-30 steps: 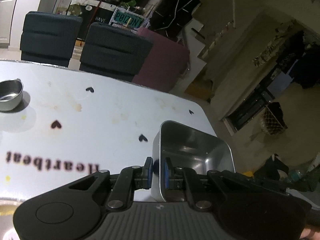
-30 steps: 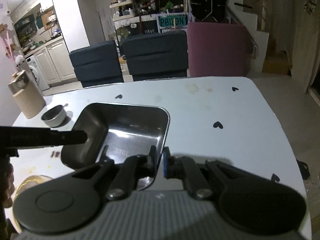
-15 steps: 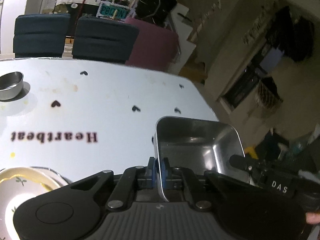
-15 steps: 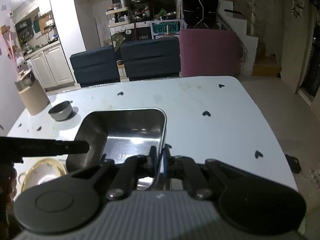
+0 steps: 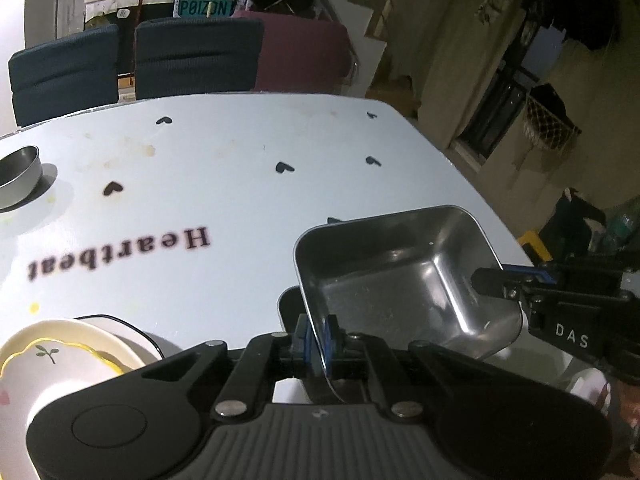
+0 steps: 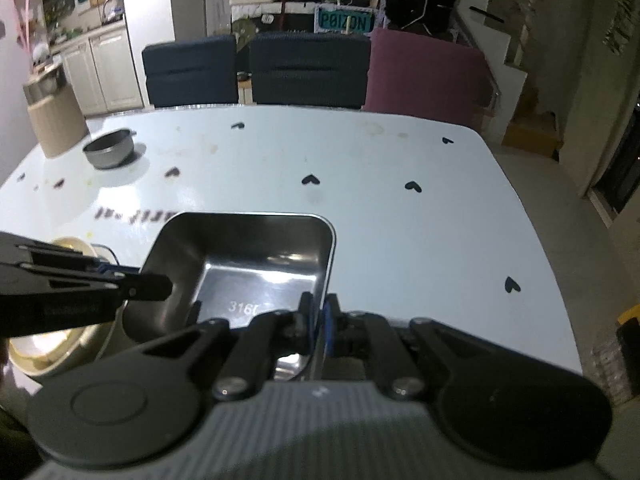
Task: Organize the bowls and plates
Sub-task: 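Lower the square steel tray onto the nested bowl stack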
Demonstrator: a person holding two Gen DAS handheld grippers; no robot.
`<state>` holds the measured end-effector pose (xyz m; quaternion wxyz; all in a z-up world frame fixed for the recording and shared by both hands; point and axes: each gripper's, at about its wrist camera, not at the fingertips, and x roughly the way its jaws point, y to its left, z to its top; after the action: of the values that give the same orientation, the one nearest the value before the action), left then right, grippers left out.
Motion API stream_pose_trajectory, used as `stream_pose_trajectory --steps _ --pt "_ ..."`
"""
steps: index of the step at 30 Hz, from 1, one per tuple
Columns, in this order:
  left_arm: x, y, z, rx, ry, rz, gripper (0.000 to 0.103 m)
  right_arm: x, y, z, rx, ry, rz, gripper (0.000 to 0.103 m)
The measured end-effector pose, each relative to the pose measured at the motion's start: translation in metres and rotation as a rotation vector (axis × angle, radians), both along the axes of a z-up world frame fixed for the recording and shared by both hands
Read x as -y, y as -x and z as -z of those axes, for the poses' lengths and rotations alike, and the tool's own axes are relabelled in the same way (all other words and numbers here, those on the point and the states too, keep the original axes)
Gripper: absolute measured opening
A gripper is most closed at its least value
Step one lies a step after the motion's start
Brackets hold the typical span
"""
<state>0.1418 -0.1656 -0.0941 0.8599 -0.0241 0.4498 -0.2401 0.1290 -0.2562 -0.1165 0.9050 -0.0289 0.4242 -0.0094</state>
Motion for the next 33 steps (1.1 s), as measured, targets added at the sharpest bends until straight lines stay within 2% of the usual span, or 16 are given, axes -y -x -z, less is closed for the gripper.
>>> stream_pose_trajectory --steps 10,21,33 --pt "0.007 -0.008 0.025 -0.037 -0.087 0.026 0.007 -0.016 -0.004 0.019 -0.077 0.111 -0.060 0.008" --pt "0.009 -0.012 0.029 -0.045 -0.099 0.045 0.009 -0.023 -0.015 0.033 -0.121 0.191 -0.084 0.008" --pt "0.012 -0.013 0.033 -0.058 -0.110 0.069 0.012 -0.023 -0.021 0.039 -0.164 0.198 -0.085 0.008"
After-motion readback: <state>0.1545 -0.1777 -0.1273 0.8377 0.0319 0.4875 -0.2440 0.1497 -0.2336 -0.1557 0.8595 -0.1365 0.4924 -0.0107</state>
